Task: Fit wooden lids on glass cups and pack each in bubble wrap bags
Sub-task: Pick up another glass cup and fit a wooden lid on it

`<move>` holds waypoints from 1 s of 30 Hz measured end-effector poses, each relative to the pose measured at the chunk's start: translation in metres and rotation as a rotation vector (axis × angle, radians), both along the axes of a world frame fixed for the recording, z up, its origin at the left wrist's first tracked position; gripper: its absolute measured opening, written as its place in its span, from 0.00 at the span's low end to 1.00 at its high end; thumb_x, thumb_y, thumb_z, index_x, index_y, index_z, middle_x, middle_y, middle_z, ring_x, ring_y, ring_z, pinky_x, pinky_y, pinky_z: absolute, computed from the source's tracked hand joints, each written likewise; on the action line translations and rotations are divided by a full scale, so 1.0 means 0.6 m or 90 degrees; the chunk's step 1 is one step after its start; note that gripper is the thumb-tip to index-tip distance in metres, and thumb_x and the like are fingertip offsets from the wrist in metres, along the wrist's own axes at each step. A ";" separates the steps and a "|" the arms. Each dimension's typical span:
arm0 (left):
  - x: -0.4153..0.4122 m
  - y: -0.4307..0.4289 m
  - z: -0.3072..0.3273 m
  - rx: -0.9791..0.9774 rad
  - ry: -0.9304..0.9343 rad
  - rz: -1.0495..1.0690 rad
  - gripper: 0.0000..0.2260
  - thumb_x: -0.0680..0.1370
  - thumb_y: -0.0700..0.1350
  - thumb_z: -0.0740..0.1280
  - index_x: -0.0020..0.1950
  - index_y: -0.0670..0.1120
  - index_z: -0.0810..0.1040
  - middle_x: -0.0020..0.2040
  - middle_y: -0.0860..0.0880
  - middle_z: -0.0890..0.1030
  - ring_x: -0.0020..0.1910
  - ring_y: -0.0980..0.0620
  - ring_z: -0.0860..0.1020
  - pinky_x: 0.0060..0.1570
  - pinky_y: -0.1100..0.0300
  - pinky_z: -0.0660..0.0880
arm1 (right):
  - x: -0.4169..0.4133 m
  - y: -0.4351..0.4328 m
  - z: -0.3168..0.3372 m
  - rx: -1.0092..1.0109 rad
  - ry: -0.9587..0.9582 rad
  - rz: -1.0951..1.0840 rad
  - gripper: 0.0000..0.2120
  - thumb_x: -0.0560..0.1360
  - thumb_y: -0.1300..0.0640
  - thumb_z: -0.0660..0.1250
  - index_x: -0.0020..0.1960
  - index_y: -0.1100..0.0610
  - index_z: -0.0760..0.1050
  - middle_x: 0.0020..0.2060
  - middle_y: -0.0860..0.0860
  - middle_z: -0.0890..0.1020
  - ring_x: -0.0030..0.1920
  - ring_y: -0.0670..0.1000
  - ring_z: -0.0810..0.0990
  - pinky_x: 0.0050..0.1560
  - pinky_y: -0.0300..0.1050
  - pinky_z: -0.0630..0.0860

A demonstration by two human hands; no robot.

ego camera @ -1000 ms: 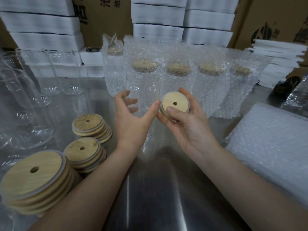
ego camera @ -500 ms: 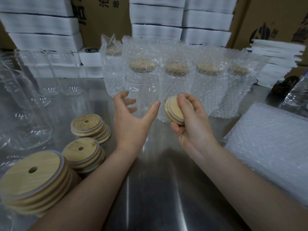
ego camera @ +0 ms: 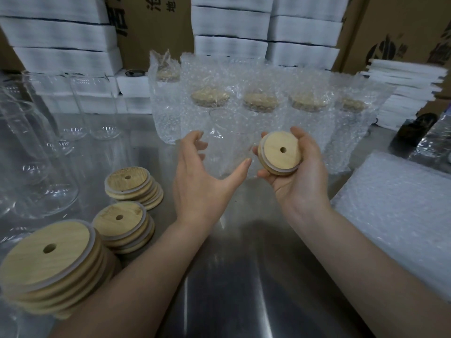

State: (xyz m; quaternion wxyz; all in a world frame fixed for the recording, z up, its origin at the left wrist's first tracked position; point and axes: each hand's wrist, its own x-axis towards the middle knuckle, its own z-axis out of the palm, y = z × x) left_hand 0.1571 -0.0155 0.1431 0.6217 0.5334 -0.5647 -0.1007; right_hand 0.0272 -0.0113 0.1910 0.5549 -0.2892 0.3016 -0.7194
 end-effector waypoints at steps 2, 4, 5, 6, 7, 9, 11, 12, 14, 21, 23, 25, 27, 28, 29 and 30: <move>-0.002 0.004 0.003 -0.009 -0.040 0.008 0.39 0.65 0.65 0.72 0.69 0.50 0.64 0.59 0.55 0.73 0.56 0.54 0.76 0.51 0.57 0.74 | -0.005 -0.002 0.006 -0.007 -0.028 -0.007 0.10 0.82 0.54 0.56 0.62 0.53 0.71 0.45 0.59 0.84 0.41 0.59 0.85 0.33 0.49 0.80; -0.004 0.008 0.006 -0.020 -0.080 0.013 0.39 0.65 0.63 0.74 0.70 0.47 0.65 0.60 0.53 0.74 0.57 0.53 0.76 0.53 0.53 0.76 | -0.010 -0.003 0.010 -0.031 -0.040 -0.024 0.11 0.81 0.54 0.57 0.60 0.53 0.74 0.49 0.60 0.83 0.45 0.60 0.85 0.42 0.54 0.83; -0.005 0.010 0.008 -0.025 -0.101 0.014 0.40 0.65 0.62 0.75 0.70 0.46 0.66 0.60 0.51 0.75 0.58 0.52 0.76 0.54 0.51 0.76 | -0.012 -0.004 0.010 -0.048 -0.034 -0.035 0.11 0.81 0.55 0.57 0.60 0.53 0.75 0.51 0.61 0.82 0.47 0.61 0.85 0.46 0.55 0.83; -0.006 0.012 0.009 -0.029 -0.123 0.015 0.40 0.66 0.62 0.75 0.70 0.45 0.66 0.60 0.50 0.75 0.58 0.50 0.76 0.54 0.48 0.77 | -0.013 -0.005 0.010 -0.069 -0.023 -0.043 0.12 0.81 0.55 0.57 0.61 0.53 0.75 0.52 0.62 0.82 0.47 0.60 0.85 0.48 0.54 0.82; -0.007 0.014 0.011 -0.035 -0.146 0.016 0.40 0.66 0.62 0.75 0.70 0.44 0.67 0.60 0.48 0.76 0.58 0.48 0.77 0.53 0.46 0.77 | -0.014 -0.006 0.010 -0.092 -0.006 -0.050 0.13 0.81 0.55 0.57 0.61 0.53 0.75 0.53 0.62 0.81 0.47 0.58 0.84 0.48 0.52 0.81; -0.009 0.016 0.014 -0.049 -0.194 0.016 0.39 0.66 0.63 0.73 0.70 0.42 0.69 0.59 0.45 0.77 0.56 0.44 0.78 0.51 0.43 0.77 | -0.013 -0.006 0.009 -0.133 0.046 -0.070 0.15 0.78 0.53 0.58 0.61 0.53 0.75 0.55 0.61 0.79 0.49 0.56 0.82 0.48 0.48 0.78; -0.011 0.017 0.014 -0.058 -0.242 0.022 0.39 0.66 0.62 0.75 0.68 0.41 0.71 0.57 0.42 0.78 0.54 0.42 0.78 0.50 0.43 0.77 | -0.011 -0.003 0.008 -0.168 0.135 -0.106 0.16 0.74 0.52 0.59 0.60 0.51 0.76 0.58 0.57 0.80 0.54 0.53 0.81 0.51 0.44 0.77; -0.012 0.017 0.013 -0.058 -0.261 0.026 0.39 0.65 0.61 0.77 0.68 0.40 0.72 0.57 0.42 0.78 0.54 0.41 0.79 0.49 0.43 0.77 | -0.009 -0.001 0.007 -0.188 0.190 -0.127 0.17 0.74 0.53 0.59 0.60 0.50 0.76 0.59 0.53 0.80 0.57 0.51 0.80 0.54 0.43 0.76; -0.014 0.016 0.012 -0.050 -0.290 0.027 0.39 0.65 0.60 0.78 0.68 0.40 0.73 0.57 0.41 0.79 0.54 0.40 0.79 0.50 0.42 0.76 | -0.006 0.004 0.004 -0.227 0.295 -0.158 0.18 0.74 0.56 0.59 0.63 0.52 0.76 0.61 0.51 0.79 0.63 0.51 0.77 0.62 0.48 0.75; -0.013 0.016 0.014 -0.045 -0.305 0.017 0.38 0.67 0.64 0.71 0.69 0.41 0.72 0.59 0.42 0.78 0.55 0.41 0.78 0.52 0.42 0.75 | -0.004 0.014 -0.007 -0.315 0.536 -0.190 0.19 0.74 0.63 0.61 0.64 0.56 0.74 0.61 0.55 0.77 0.63 0.47 0.76 0.66 0.44 0.72; -0.013 0.017 0.014 -0.045 -0.303 0.015 0.38 0.67 0.65 0.68 0.69 0.41 0.72 0.59 0.43 0.78 0.55 0.41 0.78 0.51 0.43 0.76 | -0.004 0.014 -0.008 -0.329 0.561 -0.190 0.18 0.74 0.64 0.61 0.63 0.55 0.75 0.60 0.56 0.77 0.61 0.47 0.76 0.63 0.40 0.72; -0.013 0.017 0.014 -0.046 -0.298 0.011 0.38 0.67 0.66 0.66 0.69 0.41 0.72 0.59 0.43 0.78 0.56 0.42 0.78 0.52 0.43 0.75 | -0.002 0.014 -0.009 -0.342 0.580 -0.185 0.19 0.74 0.65 0.61 0.63 0.54 0.75 0.60 0.57 0.77 0.60 0.45 0.75 0.61 0.36 0.71; -0.012 0.017 0.014 -0.047 -0.293 0.006 0.39 0.67 0.66 0.65 0.69 0.41 0.72 0.60 0.43 0.78 0.56 0.42 0.78 0.52 0.43 0.75 | -0.002 0.015 -0.009 -0.353 0.596 -0.184 0.19 0.74 0.65 0.61 0.63 0.54 0.74 0.60 0.57 0.76 0.60 0.44 0.75 0.61 0.34 0.70; -0.012 0.017 0.015 -0.045 -0.292 0.004 0.39 0.67 0.66 0.65 0.69 0.41 0.72 0.60 0.43 0.78 0.56 0.42 0.78 0.52 0.43 0.75 | -0.002 0.015 -0.009 -0.356 0.601 -0.180 0.19 0.75 0.65 0.61 0.64 0.54 0.74 0.60 0.57 0.76 0.60 0.43 0.74 0.60 0.34 0.70; -0.012 0.018 0.015 -0.043 -0.292 0.004 0.39 0.67 0.66 0.65 0.69 0.41 0.72 0.60 0.43 0.78 0.57 0.42 0.78 0.53 0.43 0.75 | -0.001 0.015 -0.009 -0.358 0.607 -0.177 0.19 0.75 0.65 0.61 0.64 0.53 0.74 0.60 0.57 0.75 0.60 0.42 0.74 0.60 0.34 0.70; -0.012 0.018 0.016 -0.040 -0.291 0.003 0.39 0.67 0.66 0.65 0.69 0.41 0.72 0.61 0.43 0.78 0.57 0.42 0.78 0.53 0.43 0.74 | -0.001 0.015 -0.009 -0.360 0.615 -0.175 0.19 0.75 0.65 0.60 0.64 0.52 0.73 0.60 0.57 0.75 0.60 0.41 0.73 0.60 0.33 0.69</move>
